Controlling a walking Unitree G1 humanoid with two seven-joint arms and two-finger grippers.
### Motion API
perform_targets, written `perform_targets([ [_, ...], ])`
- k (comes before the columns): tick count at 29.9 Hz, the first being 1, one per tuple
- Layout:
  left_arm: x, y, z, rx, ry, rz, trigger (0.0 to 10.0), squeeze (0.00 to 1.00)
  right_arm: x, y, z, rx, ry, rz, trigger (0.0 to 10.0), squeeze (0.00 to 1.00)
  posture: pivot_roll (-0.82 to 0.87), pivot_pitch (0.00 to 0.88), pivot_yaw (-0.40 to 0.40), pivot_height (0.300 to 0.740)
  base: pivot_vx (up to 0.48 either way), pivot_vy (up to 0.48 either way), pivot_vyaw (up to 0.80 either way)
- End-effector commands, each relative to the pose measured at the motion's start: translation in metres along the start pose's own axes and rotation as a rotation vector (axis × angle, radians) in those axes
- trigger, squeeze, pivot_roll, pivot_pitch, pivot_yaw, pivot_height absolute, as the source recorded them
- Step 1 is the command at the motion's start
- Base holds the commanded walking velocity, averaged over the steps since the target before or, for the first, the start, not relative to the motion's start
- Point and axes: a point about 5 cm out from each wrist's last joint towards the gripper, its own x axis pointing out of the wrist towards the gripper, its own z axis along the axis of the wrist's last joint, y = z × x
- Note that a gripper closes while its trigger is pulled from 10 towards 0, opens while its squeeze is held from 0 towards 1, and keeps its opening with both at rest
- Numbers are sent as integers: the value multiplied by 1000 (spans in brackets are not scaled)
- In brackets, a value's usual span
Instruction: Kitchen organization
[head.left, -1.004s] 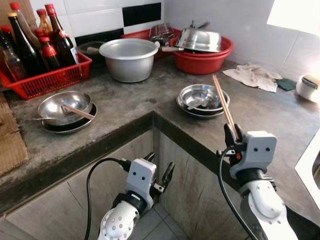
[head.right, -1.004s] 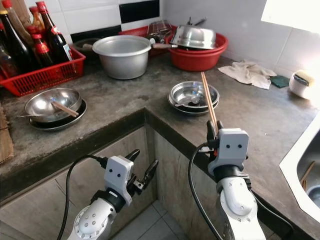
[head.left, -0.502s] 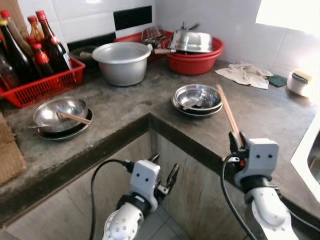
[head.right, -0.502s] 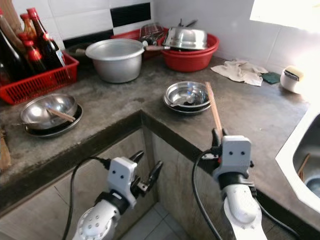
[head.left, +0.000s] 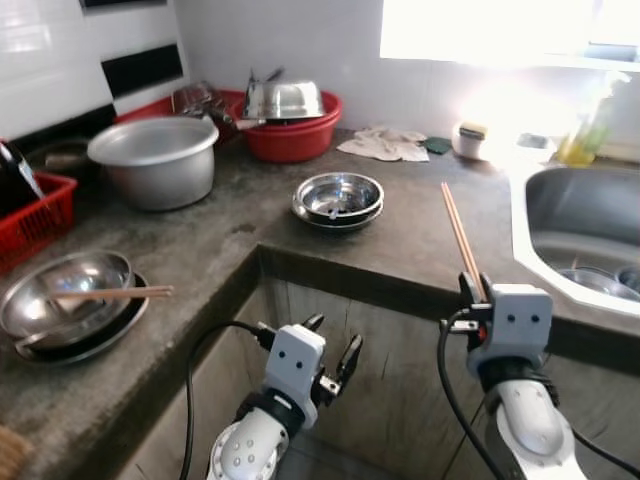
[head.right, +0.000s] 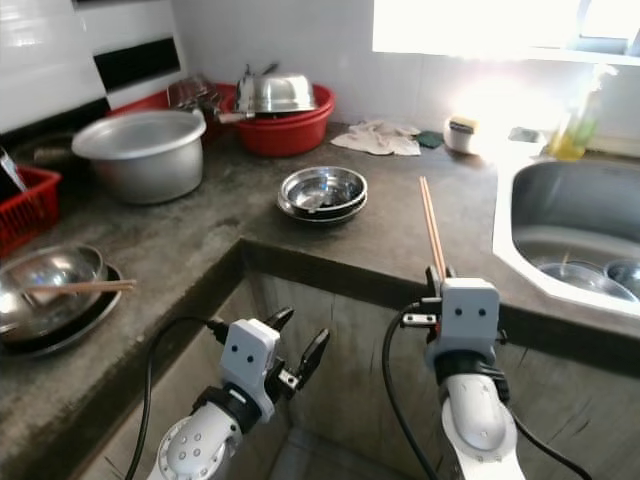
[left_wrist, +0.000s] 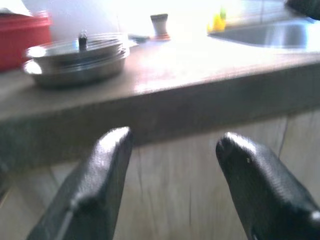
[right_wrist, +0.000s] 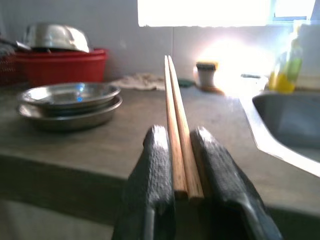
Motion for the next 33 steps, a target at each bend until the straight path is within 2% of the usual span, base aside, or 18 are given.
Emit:
perform_targets([
  [1, 1, 0, 0, 21, 7, -5, 10000, 0, 2, 3, 4, -3, -16, 6, 0, 0, 102, 0, 0, 740, 289, -382, -788],
  [9, 2, 2, -1, 14, 15, 9, 10000, 0, 5, 3, 6, -12, -25, 1, 0, 0, 105, 0, 1, 740, 314, -360, -788],
  [13, 3, 5, -2, -7, 25, 41, 10000, 0, 6, 4, 6, -17, -29, 1, 0, 0, 107, 0, -3, 740, 0, 0, -794],
  [16, 2, 6, -1, 1, 23, 44, 10000, 0, 6, 7, 7, -22, -33, 29, 0, 0, 107, 0, -4, 740, 0, 0, 0],
  [17, 2, 5, -1, 6, 20, 43, 10000, 0, 7, 7, 7, -23, -33, 33, 4078, 0, 105, 0, -3, 740, 0, 0, 0],
  [18, 2, 5, 0, 14, 15, 40, 10000, 0, 7, 7, 8, -23, -31, 35, 10000, 0, 105, 0, -4, 740, 0, 0, 0],
  [33, 2, 4, 0, 28, 18, 40, 10000, 0, 24, 2, 18, -45, -57, 62, 10000, 0, 102, 0, -10, 740, 312, -355, 0],
])
